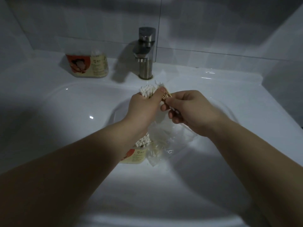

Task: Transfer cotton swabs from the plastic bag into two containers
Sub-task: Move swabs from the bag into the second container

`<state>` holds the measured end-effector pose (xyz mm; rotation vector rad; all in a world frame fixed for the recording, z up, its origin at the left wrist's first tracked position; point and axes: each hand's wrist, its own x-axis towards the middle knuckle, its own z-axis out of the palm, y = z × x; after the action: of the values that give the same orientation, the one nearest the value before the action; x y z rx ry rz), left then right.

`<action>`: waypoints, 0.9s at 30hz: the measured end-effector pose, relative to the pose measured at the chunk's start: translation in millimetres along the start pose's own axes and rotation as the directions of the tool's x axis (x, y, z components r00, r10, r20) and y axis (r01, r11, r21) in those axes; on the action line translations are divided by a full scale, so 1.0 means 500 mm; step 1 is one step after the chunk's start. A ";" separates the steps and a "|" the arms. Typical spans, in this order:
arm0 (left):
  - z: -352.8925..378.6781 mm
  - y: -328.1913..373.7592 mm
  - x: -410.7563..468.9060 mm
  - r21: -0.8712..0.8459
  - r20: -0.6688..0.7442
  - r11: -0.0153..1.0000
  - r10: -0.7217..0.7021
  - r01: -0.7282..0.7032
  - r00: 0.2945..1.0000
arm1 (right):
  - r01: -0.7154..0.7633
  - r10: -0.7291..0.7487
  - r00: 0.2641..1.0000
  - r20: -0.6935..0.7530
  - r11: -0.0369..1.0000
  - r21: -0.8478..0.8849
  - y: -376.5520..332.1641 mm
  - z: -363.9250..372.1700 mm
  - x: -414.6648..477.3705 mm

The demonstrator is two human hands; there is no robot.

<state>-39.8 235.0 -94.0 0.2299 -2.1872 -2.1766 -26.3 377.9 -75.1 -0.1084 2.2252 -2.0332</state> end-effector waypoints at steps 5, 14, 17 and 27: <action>0.000 0.001 0.005 -0.004 -0.039 0.997 -0.071 0.071 0.997 | 0.011 -0.018 0.999 -0.036 0.986 -0.169 -0.007 -0.004 -0.003; -0.009 0.006 0.017 -0.194 0.005 0.973 -0.130 0.128 0.992 | -0.038 0.026 0.998 -0.052 0.970 -0.239 -0.006 -0.005 -0.005; -0.020 0.009 0.030 -0.212 -0.093 0.968 -0.155 0.132 0.984 | -0.043 0.030 0.998 -0.055 0.969 -0.243 -0.005 -0.005 -0.003; -0.014 0.010 0.013 -0.088 0.128 0.996 -0.013 0.024 0.992 | 0.009 -0.012 0.997 -0.073 0.999 -0.043 -0.002 0.007 -0.003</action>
<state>-45.5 227.1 -89.4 0.1110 -2.1507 -2.3543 -24.5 374.8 -74.6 -0.0503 2.3172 -2.0274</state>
